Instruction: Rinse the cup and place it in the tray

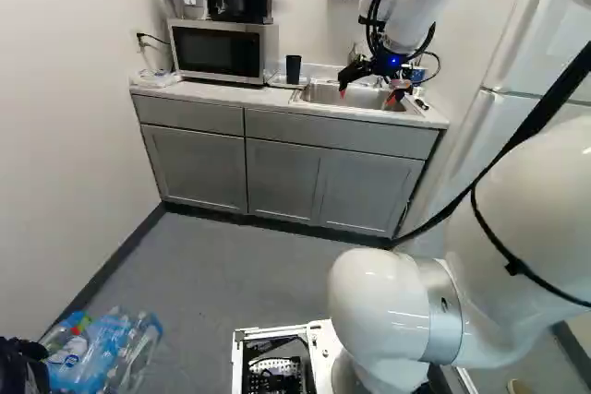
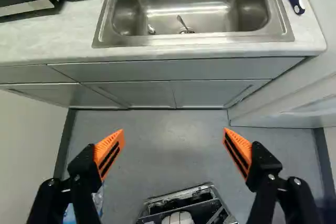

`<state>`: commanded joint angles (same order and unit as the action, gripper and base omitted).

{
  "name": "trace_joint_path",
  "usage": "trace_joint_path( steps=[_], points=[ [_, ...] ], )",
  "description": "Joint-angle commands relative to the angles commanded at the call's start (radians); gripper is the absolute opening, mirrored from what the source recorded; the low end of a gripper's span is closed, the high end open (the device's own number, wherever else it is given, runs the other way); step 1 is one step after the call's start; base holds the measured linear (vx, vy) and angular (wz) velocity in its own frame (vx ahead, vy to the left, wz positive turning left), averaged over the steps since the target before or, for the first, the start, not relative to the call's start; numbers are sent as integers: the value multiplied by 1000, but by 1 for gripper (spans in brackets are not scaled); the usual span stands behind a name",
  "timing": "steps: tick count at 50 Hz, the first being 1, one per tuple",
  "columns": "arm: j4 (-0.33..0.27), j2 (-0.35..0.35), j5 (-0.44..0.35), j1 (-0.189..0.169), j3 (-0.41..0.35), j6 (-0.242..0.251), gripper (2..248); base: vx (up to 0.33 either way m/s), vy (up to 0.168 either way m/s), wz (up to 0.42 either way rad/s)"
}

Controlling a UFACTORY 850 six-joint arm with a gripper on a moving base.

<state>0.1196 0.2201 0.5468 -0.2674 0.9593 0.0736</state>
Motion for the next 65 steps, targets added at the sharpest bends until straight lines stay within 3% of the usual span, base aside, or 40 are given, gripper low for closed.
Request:
trace_joint_path(
  steps=[42,65],
  points=[
    [0,0,-2,0,-1,0,247,4,-2,0],
    [-4,2,-49,9,-30,-3,247,0,0,0]
  ],
)
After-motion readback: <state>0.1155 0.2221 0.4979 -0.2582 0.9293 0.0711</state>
